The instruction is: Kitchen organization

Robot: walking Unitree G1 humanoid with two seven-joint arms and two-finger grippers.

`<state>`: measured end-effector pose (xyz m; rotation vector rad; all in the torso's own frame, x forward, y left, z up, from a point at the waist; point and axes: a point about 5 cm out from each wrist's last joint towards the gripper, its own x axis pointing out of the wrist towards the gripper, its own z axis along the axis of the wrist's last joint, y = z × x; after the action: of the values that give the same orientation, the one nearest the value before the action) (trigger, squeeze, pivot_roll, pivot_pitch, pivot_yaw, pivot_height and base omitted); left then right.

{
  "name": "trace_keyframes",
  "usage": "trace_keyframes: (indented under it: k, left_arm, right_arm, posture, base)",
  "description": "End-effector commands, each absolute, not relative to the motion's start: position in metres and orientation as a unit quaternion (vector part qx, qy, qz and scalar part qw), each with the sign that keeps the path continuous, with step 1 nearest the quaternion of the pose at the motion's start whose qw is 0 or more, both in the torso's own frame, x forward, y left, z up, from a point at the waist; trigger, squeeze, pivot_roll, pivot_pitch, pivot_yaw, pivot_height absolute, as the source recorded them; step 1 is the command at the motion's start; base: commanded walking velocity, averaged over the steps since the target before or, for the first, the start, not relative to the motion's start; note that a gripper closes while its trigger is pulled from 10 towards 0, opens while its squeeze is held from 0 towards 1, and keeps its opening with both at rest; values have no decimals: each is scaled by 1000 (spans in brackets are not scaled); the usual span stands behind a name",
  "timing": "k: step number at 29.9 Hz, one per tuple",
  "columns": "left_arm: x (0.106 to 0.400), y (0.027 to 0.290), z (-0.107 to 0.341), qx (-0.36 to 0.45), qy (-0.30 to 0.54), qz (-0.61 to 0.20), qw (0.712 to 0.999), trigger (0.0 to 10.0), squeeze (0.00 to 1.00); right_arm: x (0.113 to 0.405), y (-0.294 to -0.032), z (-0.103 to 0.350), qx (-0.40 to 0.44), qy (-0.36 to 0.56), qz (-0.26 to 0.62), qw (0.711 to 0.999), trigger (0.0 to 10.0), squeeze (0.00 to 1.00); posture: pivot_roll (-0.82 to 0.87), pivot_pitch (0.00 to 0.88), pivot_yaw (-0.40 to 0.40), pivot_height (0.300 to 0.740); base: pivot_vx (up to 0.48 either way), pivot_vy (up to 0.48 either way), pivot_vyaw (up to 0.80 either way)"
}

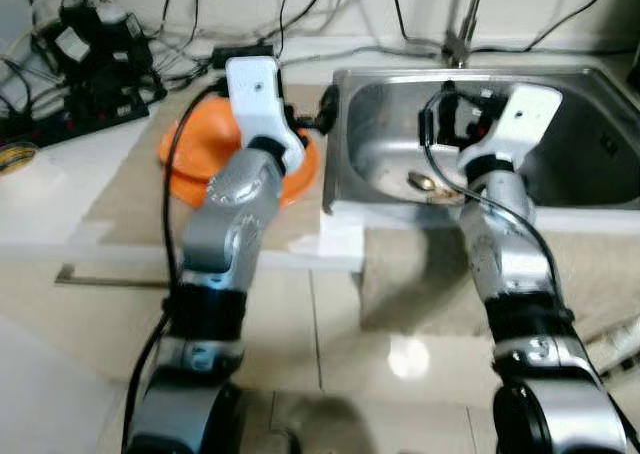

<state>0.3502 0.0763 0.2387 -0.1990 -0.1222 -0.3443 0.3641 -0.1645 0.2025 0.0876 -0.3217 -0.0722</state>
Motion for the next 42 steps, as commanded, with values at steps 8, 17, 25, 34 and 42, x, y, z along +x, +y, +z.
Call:
trace_keyframes:
  k: [8,17,25,34,42]
  left_arm:
    - [353,85,240,-69,-65,-146,985,10000,0]
    - [351,85,251,-60,-95,-153,982,10000,0]
    - [352,91,251,-38,-86,-153,984,10000,0]
    - [351,79,249,-23,-77,-186,979,10000,0]
    - [350,75,246,4,-67,-195,979,10000,0]
  right_arm:
    - [362,-153,200,30,-146,-16,989,10000,0]
    - [358,-147,199,4,-151,-6,989,10000,0]
    - [354,-155,195,-29,-146,-15,989,10000,0]
    - [350,-142,187,-33,-141,-2,990,10000,0]
    - [349,-140,183,-33,-132,2,991,10000,0]
  posture:
    - [-3,0,64,740]
    - [-5,0,66,740]
    - [-5,0,66,740]
    - [-14,0,80,740]
    - [-12,0,76,740]
  base:
    - [0,0,0]
    - [235,0,0]
    - [459,0,0]
    - [477,0,0]
    - [406,0,0]
